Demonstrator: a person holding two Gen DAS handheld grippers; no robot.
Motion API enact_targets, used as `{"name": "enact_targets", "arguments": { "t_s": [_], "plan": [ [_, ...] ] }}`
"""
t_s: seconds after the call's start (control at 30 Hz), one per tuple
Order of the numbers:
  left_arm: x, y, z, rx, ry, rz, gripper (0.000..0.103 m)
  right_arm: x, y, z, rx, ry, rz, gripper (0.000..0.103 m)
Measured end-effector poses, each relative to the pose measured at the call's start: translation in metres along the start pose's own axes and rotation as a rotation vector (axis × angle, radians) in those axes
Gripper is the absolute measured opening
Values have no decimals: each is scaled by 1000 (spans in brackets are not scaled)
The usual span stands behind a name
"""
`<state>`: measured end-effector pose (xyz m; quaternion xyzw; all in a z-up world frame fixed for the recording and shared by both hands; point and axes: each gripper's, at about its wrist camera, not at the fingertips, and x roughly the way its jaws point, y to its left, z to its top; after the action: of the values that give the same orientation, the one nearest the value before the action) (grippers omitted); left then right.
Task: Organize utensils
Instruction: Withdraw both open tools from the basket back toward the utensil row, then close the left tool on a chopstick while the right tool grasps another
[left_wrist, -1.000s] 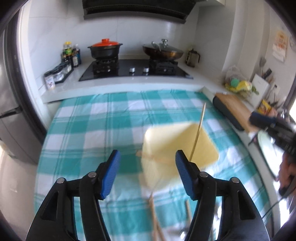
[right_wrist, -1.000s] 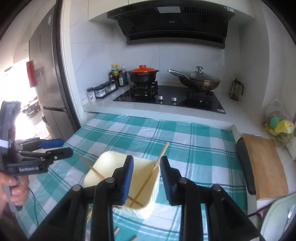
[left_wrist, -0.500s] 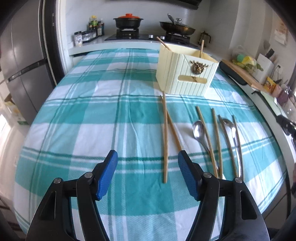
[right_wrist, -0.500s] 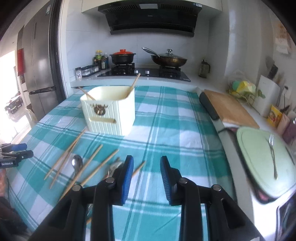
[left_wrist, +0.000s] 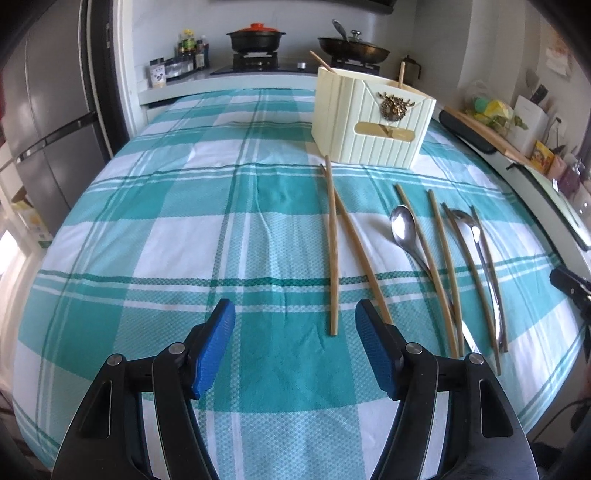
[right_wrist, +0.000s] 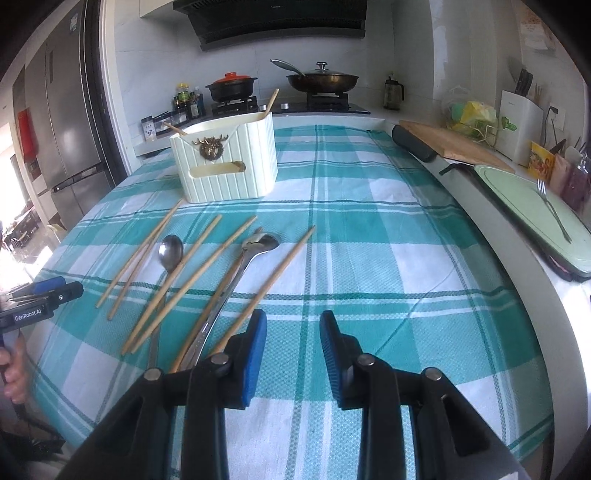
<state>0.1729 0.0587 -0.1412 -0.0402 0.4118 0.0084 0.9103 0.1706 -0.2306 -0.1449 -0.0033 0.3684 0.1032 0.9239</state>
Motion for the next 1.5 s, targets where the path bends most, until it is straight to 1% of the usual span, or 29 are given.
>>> {"name": "enact_targets", "arguments": {
  "t_s": [0.17, 0.43, 0.63, 0.73, 0.8, 0.9, 0.97, 1.07, 1.1, 1.13, 1.17, 1.2, 1.23, 1.3, 1.5],
  "plan": [
    [6, -4, 1, 49, 3, 7, 70, 10, -3, 0, 36, 23, 22, 31],
    [28, 3, 19, 33, 34, -40, 70, 20, -7, 2, 71, 55, 46, 31],
    [53, 1, 31, 24, 70, -62, 69, 33, -2, 13, 66, 72, 65, 30],
    [62, -3, 35, 45, 74, -49, 68, 42, 1, 18, 64, 86, 62, 30],
    [67, -6, 37, 62, 73, -25, 68, 51, 3, 21, 66, 106, 65, 30],
    [74, -7, 40, 80, 72, 5, 65, 66, 6, 26, 65, 128, 82, 30],
    [75, -9, 41, 91, 65, 21, 62, 75, 10, 29, 57, 135, 89, 30],
    [74, -11, 41, 103, 56, 39, 50, 91, 13, 32, 42, 157, 85, 29],
    [73, -12, 40, 105, 50, 46, 42, 95, 13, 31, 42, 165, 86, 27],
    [72, -12, 39, 104, 47, 43, 28, 100, 14, 30, 40, 178, 87, 23],
    [71, -12, 38, 101, 46, 31, 21, 101, 16, 29, 30, 177, 77, 19],
    [70, -13, 37, 99, 45, 30, 9, 100, 18, 28, 6, 170, 58, 16],
    [70, -14, 37, 101, 44, 35, 6, 99, 21, 28, -19, 172, 48, 13],
    [69, -16, 35, 99, 40, 44, 5, 96, 21, 26, -36, 174, 36, 12],
    [56, -10, 25, 25, 63, 24, 5, 84, 9, 18, -28, 182, 12, 10]
  ]
}}
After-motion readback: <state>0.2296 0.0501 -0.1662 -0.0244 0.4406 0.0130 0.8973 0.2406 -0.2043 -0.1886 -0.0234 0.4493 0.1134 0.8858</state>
